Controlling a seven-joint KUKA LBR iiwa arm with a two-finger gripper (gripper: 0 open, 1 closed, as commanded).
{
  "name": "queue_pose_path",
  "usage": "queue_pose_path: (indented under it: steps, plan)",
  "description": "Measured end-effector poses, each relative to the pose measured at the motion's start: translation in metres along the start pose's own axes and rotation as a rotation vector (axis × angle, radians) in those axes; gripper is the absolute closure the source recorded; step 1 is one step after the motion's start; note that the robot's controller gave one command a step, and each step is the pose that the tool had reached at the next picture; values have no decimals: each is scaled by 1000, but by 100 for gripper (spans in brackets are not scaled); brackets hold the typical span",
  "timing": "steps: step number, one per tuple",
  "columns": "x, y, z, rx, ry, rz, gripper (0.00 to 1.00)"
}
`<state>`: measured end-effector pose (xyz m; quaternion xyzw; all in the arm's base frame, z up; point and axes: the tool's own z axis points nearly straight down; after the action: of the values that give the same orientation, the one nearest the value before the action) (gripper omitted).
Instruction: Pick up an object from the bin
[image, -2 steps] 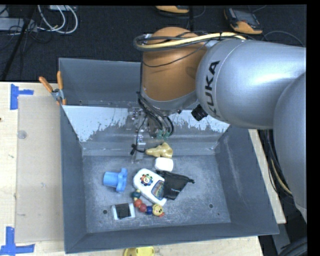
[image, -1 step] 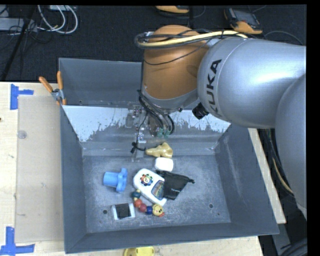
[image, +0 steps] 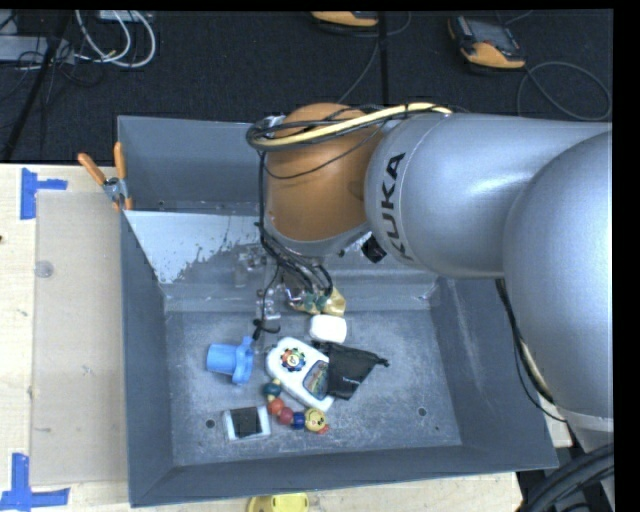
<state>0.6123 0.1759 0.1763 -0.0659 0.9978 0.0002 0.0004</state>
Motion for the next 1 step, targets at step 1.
queue_pose_path:
  steps: [1]
  plan:
    - [17,16,20,1,7,-59,0]
